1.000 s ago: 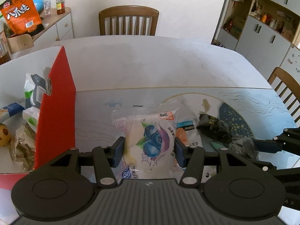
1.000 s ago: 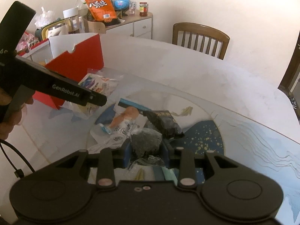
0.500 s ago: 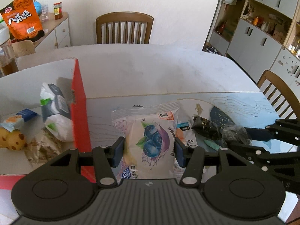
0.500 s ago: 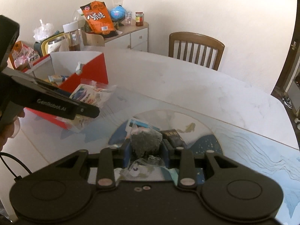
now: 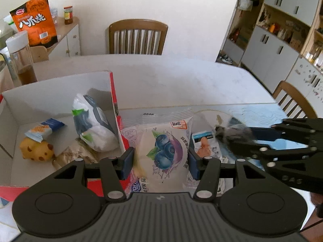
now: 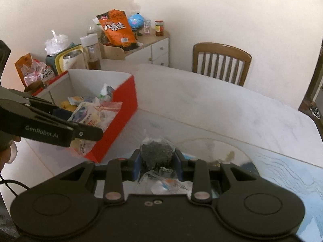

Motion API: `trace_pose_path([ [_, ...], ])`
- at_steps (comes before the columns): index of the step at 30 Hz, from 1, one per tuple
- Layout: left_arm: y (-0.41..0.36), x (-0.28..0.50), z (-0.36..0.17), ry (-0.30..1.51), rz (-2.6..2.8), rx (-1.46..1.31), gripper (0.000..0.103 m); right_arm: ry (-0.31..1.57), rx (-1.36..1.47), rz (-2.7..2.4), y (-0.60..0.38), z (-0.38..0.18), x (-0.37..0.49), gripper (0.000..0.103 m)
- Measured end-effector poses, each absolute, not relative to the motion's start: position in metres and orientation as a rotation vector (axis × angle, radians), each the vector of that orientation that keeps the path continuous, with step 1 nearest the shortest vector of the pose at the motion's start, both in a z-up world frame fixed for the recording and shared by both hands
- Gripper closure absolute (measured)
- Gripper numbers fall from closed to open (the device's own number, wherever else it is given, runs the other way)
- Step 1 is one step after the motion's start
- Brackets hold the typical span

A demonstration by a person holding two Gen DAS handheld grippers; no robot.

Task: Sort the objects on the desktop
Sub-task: 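Carry the bread bag and black pouch over the red box with both tools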

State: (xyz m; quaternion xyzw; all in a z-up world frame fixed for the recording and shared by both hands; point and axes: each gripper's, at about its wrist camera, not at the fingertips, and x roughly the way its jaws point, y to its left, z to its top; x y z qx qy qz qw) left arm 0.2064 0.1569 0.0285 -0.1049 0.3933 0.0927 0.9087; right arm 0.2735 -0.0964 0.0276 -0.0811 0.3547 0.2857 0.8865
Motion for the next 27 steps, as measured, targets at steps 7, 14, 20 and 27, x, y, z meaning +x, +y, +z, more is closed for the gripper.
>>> trace_pose_path([
  [7, 0.181, 0.188, 0.050, 0.764, 0.194, -0.210, 0.050, 0.707, -0.171, 0.614, -0.070, 0.043, 0.270, 0.070],
  [14, 0.208, 0.168, 0.057, 0.759, 0.228, -0.206, 0.050, 0.697, -0.159, 0.641, -0.041, 0.055, 0.270, 0.069],
  [20, 0.230, 0.151, 0.062, 0.747, 0.266, -0.201, 0.050, 0.680, -0.168, 0.684, -0.010, 0.064, 0.269, 0.070],
  [27, 0.261, 0.137, 0.069, 0.738, 0.310, -0.190, 0.049, 0.655, -0.194, 0.730, 0.024, 0.072, 0.271, 0.070],
])
